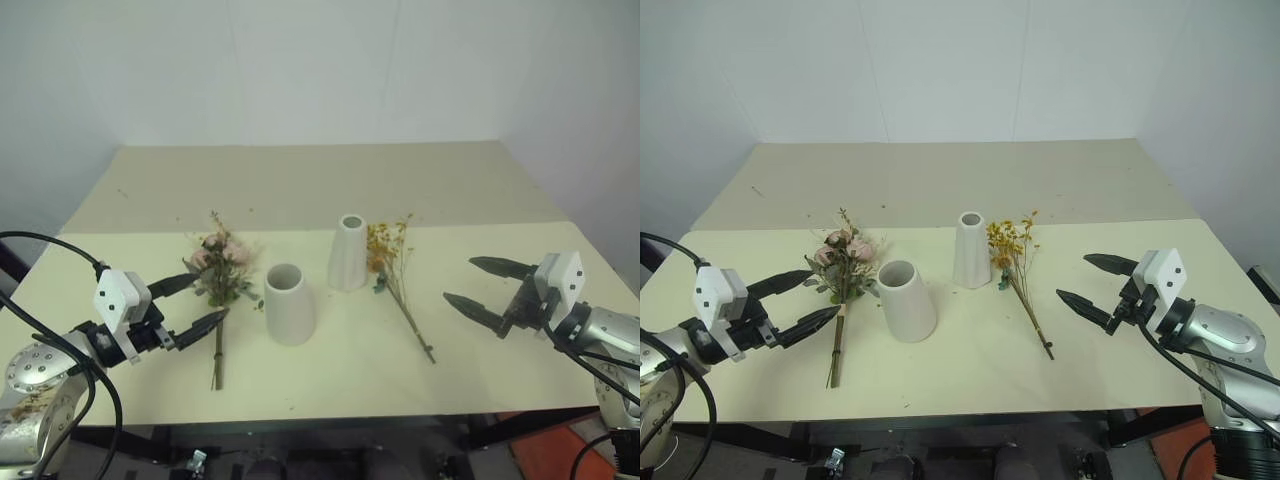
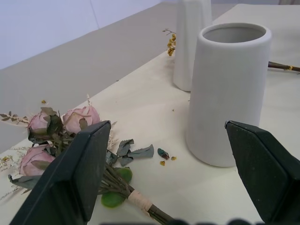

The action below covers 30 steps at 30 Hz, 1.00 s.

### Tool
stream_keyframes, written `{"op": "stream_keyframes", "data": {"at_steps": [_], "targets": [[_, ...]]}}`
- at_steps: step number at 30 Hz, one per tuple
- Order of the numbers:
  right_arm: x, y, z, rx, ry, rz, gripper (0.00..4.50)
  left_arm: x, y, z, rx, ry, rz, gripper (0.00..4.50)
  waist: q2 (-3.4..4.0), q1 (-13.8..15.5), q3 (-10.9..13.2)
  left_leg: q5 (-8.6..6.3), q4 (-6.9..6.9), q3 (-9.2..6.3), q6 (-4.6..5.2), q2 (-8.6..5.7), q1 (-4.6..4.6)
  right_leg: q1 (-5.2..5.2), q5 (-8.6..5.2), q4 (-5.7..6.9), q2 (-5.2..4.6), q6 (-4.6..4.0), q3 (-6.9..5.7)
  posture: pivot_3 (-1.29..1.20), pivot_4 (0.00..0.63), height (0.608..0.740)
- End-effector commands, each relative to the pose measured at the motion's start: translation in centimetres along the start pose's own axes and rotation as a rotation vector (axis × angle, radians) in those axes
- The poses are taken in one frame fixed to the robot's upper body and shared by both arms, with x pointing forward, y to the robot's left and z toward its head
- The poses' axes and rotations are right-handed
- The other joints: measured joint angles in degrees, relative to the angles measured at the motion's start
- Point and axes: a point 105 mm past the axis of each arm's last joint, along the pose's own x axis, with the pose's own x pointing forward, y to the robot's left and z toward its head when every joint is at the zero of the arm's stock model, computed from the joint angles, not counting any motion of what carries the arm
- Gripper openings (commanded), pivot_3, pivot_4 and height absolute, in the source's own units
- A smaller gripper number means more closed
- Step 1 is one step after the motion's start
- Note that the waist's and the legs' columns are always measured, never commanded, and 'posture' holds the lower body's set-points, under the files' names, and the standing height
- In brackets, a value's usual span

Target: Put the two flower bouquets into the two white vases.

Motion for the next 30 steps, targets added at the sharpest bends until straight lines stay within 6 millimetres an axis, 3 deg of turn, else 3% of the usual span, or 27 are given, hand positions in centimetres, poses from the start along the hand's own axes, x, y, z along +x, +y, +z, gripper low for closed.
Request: {"op": "stream_keyframes", "data": {"at_steps": [1,11,16,20,30], "targets": [[-0.2,-0.5,1.2,-0.044,-0.045,-0.014,4.50,-0.1,0.2,1.0,0.040,-0.032,-0.006,4.25,0.00,-0.02,0.00,0.00,0.00,0.00,0.00,0.00,0.00,0.00,0.00,0.00,0.00,0.00,0.00,0.00,0.150,0.740],[-0.4,-0.4,1.1,-0.042,-0.042,-0.020,4.50,-0.1,0.4,1.1,0.048,-0.032,-0.021,4.25,0.00,0.01,0.00,0.00,0.00,0.00,0.00,0.00,0.00,0.00,0.00,0.00,0.00,0.00,0.00,0.00,0.150,0.740],[-0.1,-1.1,1.5,0.011,-0.038,-0.048,4.50,0.3,1.4,2.3,0.045,-0.041,-0.057,4.25,0.00,0.03,0.00,0.00,0.00,0.00,0.00,0.00,0.01,0.00,0.00,0.01,0.00,0.00,0.00,0.00,0.150,0.740],[0.8,-1.4,1.5,0.120,0.053,-0.063,4.50,1.0,2.2,3.8,0.044,-0.043,-0.107,4.25,0.00,-0.05,0.00,0.00,0.00,0.00,0.00,-0.01,-0.01,-0.02,0.00,0.02,0.00,0.00,0.00,0.00,0.150,0.740],[4.3,1.4,1.1,0.296,0.357,0.043,4.50,3.4,3.1,7.1,0.096,-0.097,-0.281,4.25,0.00,-0.09,0.00,0.00,0.00,-0.01,0.00,0.00,-0.07,-0.08,0.00,0.00,0.02,0.00,-0.01,0.00,0.150,0.740]]}}
